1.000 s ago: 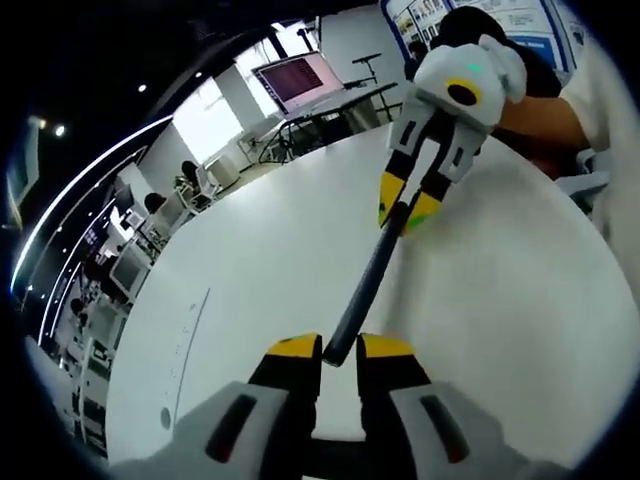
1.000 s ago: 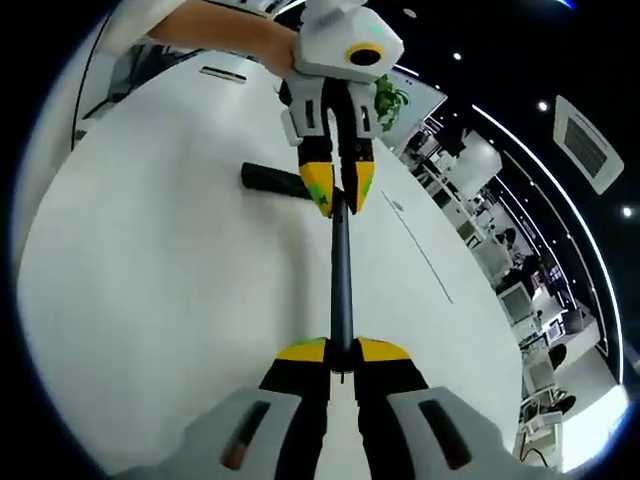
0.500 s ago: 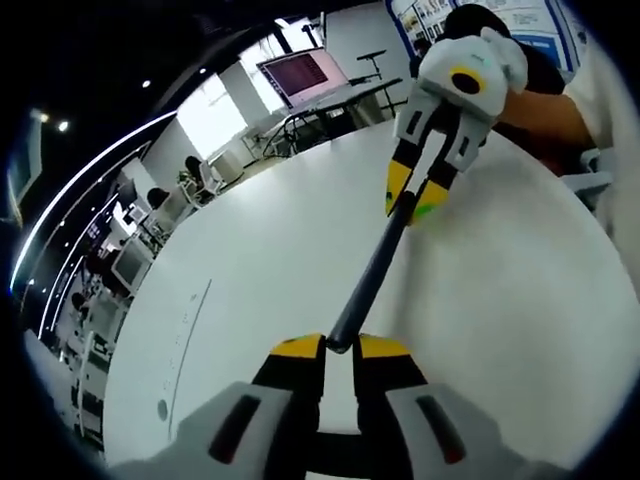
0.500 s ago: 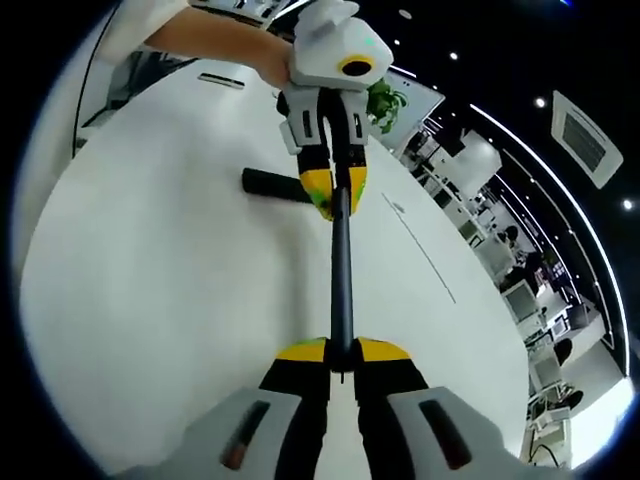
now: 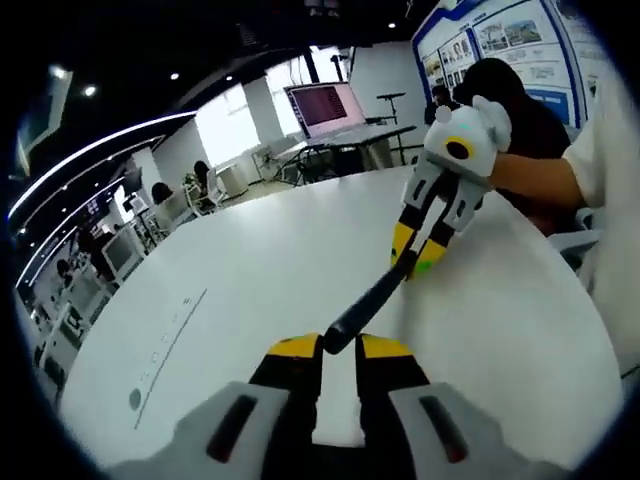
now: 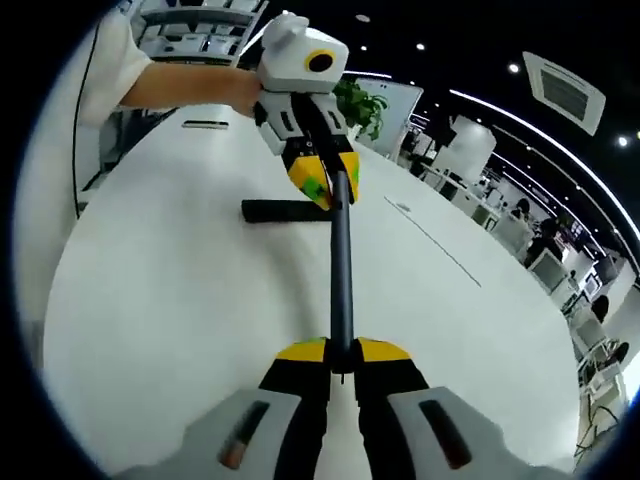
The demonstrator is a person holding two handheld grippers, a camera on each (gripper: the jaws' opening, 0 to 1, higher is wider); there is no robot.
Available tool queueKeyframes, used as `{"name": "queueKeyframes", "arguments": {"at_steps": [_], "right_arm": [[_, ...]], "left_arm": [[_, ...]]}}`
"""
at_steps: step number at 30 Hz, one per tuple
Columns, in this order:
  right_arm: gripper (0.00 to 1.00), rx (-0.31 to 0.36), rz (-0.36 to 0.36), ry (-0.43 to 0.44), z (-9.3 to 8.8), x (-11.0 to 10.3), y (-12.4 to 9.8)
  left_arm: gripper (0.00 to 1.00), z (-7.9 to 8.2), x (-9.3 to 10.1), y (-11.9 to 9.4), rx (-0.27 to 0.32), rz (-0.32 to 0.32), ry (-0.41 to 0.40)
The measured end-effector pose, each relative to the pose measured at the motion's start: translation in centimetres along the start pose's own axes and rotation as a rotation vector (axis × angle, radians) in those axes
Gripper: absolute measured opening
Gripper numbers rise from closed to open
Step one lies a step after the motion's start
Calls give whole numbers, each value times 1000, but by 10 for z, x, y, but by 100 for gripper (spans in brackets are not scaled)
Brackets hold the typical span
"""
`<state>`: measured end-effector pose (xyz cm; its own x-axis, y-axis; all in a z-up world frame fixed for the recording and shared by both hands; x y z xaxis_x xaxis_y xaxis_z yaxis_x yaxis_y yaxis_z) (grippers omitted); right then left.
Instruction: Pflip the remote and laser pointer to the front side, press the buttons, and align them neatly on the table
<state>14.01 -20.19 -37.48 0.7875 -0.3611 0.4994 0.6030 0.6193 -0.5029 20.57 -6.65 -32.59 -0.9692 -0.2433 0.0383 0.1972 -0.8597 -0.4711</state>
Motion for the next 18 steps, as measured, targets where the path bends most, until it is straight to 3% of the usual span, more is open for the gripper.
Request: {"name": "queueKeyframes", "arguments": {"at_steps": [5,10,13,18], "right_arm": [[12,85,-5,89,3,1,-5],[12,188,-4,181,14,0,-7],[12,225,3,211,20,-1,-9],[12,271,17,257,25,-4,-9]], "left_arm": [[16,10,1,-6,70,-24,-75],[15,24,8,-11,172,-96,-172],[15,28,14,-14,199,-89,-131],[16,35,20,-15,237,-116,-156]]}}
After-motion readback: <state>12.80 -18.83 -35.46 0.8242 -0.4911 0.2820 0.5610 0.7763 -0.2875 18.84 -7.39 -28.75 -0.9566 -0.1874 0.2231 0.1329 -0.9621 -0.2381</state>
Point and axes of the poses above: the point that each gripper's makers call its tool centre point, and the gripper's own axes: y roughly forward along the fingers, x roughly to its right, z roughly out of its top, the point moved 4 cm from there along -y, roughly backward along the fingers, and after that the axes turned 14 degrees about -y, right-handed, at the moved point
